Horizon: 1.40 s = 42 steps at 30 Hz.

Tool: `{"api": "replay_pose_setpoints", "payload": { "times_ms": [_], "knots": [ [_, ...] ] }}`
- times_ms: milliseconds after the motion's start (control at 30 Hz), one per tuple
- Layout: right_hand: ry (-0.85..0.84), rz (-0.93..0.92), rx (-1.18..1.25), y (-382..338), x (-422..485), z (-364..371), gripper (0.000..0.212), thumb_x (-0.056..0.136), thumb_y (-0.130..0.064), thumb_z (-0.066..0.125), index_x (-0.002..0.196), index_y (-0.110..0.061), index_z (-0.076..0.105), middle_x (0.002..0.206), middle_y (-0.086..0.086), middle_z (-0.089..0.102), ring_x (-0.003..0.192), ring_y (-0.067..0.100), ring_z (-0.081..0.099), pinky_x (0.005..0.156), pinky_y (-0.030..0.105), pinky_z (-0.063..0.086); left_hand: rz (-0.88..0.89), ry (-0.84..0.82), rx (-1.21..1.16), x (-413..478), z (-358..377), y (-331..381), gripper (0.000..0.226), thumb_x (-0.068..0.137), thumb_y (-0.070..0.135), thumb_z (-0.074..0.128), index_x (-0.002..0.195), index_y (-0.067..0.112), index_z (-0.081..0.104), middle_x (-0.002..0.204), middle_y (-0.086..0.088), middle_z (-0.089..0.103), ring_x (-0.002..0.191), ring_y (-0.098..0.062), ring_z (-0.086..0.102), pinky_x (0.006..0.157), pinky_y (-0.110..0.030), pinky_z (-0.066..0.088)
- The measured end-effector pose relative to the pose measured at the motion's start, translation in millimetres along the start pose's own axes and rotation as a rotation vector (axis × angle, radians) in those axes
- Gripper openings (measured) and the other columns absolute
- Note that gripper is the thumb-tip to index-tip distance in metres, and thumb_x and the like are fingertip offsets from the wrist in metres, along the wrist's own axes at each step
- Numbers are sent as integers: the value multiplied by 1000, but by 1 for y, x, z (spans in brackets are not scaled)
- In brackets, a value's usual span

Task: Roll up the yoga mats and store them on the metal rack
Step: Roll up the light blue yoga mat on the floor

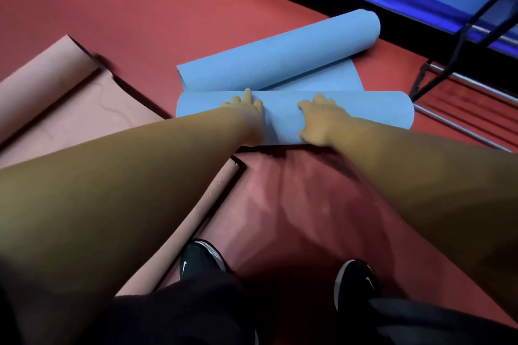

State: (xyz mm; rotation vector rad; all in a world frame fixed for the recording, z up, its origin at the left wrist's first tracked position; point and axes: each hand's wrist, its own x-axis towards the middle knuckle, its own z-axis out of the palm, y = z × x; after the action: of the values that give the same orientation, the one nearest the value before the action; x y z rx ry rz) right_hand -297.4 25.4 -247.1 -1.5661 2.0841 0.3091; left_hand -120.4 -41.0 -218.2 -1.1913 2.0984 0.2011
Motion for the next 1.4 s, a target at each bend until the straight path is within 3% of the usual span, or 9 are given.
{"api": "replay_pose_setpoints", "payload": {
  "times_ms": [200, 333, 467, 633, 767, 900, 1067, 1233, 1400],
  "knots": [
    [33, -3, 56, 15, 8, -6, 32, 93, -33, 63, 124, -28, 59, 157, 8, 43, 142, 36, 39, 115, 43, 33, 38, -69, 0, 10, -4, 0, 100, 99, 27, 56, 169, 9, -13, 152, -16, 53, 130, -42, 57, 101, -46, 50],
    [-87, 29, 162, 20, 8, 1, 55, 92, -38, 60, 143, -31, 42, 135, 7, 63, 117, 35, 54, 102, 44, 46, 173, -136, 164, 12, -6, 13, 47, 104, 32, 51, 146, 12, 56, 128, -13, 64, 111, -34, 58, 95, -41, 50],
    [-243, 59, 22, 20, 10, 6, 61, 94, -44, 51, 154, -40, 45, 155, 11, 47, 144, 41, 40, 116, 53, 42, 233, -150, 90, 11, -8, 19, 29, 103, 35, 53, 132, 30, 55, 126, -9, 53, 105, -28, 49, 85, -42, 43],
    [-327, 41, 24, 19, 5, 5, 65, 70, -49, 65, 128, -25, 49, 130, 6, 52, 119, 34, 55, 104, 53, 52, 70, -245, -21, 12, 6, 26, 107, 73, 46, 92, 146, 8, 24, 125, -16, 61, 112, -40, 63, 93, -46, 54],
    [-406, -28, -73, 22, 4, 10, 111, 63, -59, 84, 157, -32, 31, 148, 7, 50, 130, 37, 55, 105, 52, 51, 67, -287, 17, 12, 9, 25, 136, 56, 60, 101, 152, 5, 22, 135, -18, 60, 119, -40, 64, 103, -49, 53],
    [-479, -66, -267, 20, -5, 3, 107, 68, -70, 87, 159, -44, 38, 156, 8, 32, 145, 38, 38, 104, 54, 46, 146, -342, 71, 5, 7, 24, 116, 56, 72, 95, 146, 12, 55, 135, -8, 62, 121, -33, 62, 108, -47, 52],
    [-538, -55, -158, 24, -21, -3, 79, 69, -54, 94, 130, -32, 50, 126, 3, 54, 100, 22, 57, 90, 43, 51, 176, -415, 17, -16, 7, 25, 109, 61, 69, 94, 147, 18, 51, 139, -5, 59, 122, -31, 59, 106, -45, 50],
    [-585, -35, -150, 27, -45, -12, 104, 57, -59, 97, 140, -36, 38, 140, -1, 53, 122, 31, 58, 109, 52, 49, 192, -398, -134, -46, 6, 22, 96, 67, 43, 100, 141, 10, 48, 134, -11, 61, 117, -31, 63, 94, -40, 56],
    [-641, -101, -48, 27, -95, -76, 63, 81, -48, 90, 135, -26, 65, 124, -2, 74, 115, 26, 71, 110, 43, 52, 231, -300, -224, -93, -40, -1, 55, 72, 18, 97, 120, 18, 70, 114, -5, 75, 93, -20, 70, 60, -23, 51]
  ]
}}
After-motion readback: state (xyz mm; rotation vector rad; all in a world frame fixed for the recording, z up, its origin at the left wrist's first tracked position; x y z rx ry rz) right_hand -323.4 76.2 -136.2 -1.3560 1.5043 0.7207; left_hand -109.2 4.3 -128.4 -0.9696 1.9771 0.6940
